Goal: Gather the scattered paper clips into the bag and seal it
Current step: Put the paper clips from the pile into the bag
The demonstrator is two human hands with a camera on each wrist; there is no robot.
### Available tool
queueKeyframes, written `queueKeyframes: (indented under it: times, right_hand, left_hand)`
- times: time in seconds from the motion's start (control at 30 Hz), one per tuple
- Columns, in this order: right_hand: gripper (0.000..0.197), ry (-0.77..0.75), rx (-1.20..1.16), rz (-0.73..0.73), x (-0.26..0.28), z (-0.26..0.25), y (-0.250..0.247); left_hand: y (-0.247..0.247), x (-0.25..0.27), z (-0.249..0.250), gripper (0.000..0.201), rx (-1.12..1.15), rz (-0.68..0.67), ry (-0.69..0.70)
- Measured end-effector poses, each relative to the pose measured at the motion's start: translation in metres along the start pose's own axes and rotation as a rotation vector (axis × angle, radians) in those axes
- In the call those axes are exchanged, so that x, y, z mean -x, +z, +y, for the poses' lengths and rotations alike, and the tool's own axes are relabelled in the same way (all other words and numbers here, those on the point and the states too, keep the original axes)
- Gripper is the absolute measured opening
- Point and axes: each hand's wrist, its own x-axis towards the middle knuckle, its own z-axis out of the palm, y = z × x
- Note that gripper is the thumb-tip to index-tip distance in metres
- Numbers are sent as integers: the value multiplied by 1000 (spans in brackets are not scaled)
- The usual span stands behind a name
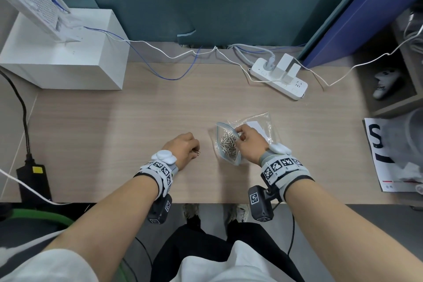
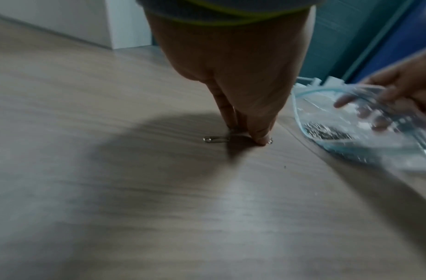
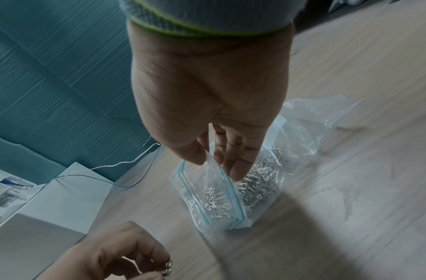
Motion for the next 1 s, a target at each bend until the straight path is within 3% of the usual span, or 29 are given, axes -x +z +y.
queueKeyframes:
  times: [0.43,0.7,0.9,1.0]
  right_hand:
    - [31,7,-13,-8,0,-3,1]
    - [27,5,-30,-8,2,-2,0]
    - [30,-6,-42,2,4,-1,0]
    - [31,-5,-39,12,4,-2,2]
  left_hand:
    - [4,-6,7,11,-266,-108,57]
    - [0,-5,10,14,-339,-99,77]
    - [-7,-14,20,11,-114,-63,-5]
    - [-8,-24,48,12,135,39,57]
